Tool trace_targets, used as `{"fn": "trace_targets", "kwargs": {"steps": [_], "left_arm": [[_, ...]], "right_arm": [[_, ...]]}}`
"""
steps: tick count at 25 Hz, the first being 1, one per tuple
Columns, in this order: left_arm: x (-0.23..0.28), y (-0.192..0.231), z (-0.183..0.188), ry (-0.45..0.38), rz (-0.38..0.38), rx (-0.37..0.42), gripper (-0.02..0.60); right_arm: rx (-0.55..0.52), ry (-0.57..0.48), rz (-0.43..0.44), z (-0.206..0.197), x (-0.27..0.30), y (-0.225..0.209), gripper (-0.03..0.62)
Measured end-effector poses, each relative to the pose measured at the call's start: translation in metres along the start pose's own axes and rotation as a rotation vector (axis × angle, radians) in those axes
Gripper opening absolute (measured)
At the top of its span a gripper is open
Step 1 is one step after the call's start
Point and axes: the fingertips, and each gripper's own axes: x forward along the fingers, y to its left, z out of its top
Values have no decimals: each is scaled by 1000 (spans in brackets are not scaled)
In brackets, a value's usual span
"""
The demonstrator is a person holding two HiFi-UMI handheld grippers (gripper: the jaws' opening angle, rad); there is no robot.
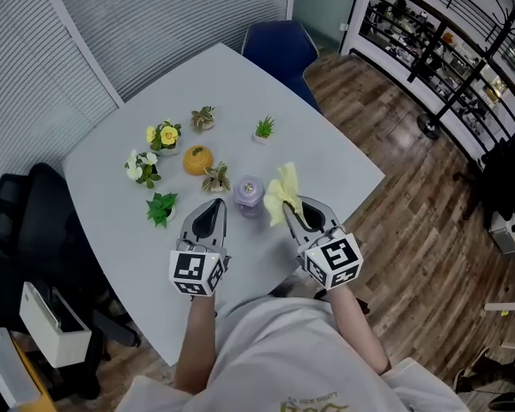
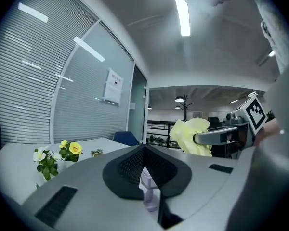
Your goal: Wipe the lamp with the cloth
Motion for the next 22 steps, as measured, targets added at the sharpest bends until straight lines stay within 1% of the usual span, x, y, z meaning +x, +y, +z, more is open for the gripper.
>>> {"fn": "trace_targets", "kwargs": {"steps": [4,8,22], "left_arm": [[-1,4,5,-9,17,2,3],[-1,6,6,-7,10,-10,3],[0,4,6,-1,7,-6,3]], "right_arm": [[1,1,-9,0,0,-1,64],[9,7,-13,-2,1,-1,64],[-1,28,3,-5,3,3,60]]}}
